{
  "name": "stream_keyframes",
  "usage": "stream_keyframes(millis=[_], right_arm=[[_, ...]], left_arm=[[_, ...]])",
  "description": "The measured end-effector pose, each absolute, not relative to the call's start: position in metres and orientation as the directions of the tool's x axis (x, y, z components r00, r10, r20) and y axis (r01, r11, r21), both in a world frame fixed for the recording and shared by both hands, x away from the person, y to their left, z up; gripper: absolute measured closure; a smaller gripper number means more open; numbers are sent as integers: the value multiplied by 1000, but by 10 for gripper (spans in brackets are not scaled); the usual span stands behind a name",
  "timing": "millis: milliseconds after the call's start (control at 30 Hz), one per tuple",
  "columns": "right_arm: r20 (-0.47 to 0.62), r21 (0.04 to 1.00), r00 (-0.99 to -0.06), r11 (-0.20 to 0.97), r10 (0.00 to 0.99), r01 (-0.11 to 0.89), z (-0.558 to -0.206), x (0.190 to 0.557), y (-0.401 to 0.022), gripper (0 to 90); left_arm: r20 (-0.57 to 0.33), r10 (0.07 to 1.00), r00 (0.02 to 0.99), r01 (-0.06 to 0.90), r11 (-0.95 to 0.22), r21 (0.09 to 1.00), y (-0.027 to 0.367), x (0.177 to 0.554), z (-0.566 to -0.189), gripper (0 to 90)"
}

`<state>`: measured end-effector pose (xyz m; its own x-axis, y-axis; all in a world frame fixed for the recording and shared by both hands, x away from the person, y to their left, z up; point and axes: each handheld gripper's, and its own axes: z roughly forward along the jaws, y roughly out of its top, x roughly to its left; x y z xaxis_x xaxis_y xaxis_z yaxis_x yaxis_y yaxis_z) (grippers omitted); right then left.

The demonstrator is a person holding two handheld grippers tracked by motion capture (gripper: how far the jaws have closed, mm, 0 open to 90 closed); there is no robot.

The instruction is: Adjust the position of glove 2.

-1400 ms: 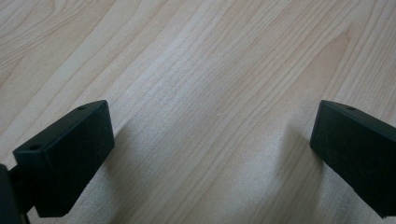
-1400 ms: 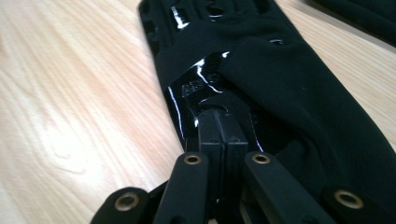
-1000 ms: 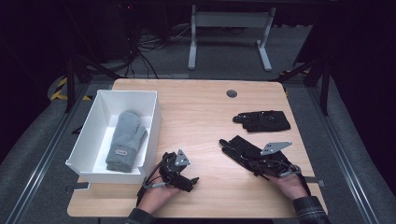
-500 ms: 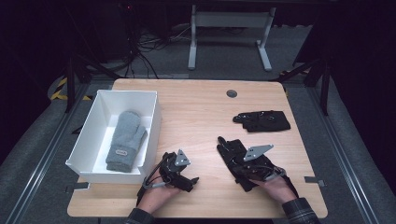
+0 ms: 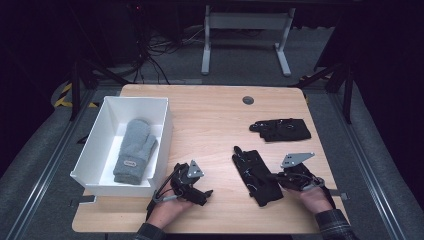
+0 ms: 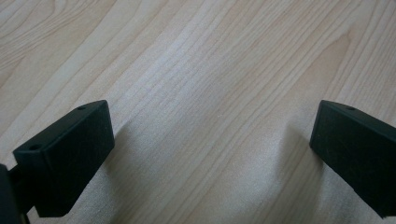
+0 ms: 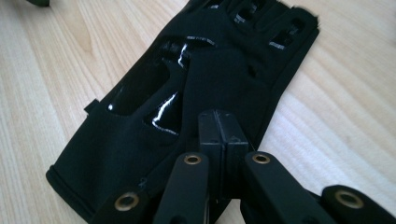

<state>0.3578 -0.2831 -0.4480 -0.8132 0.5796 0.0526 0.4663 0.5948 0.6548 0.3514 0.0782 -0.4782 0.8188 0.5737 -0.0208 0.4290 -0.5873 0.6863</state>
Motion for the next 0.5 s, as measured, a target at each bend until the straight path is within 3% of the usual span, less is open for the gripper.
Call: stream_keyframes(millis=[500], right_arm=[[35, 647, -887, 666, 460, 371, -454, 357, -231, 900]], left_arm=[[-20, 574, 818, 429, -588, 685, 78, 351, -478, 2]])
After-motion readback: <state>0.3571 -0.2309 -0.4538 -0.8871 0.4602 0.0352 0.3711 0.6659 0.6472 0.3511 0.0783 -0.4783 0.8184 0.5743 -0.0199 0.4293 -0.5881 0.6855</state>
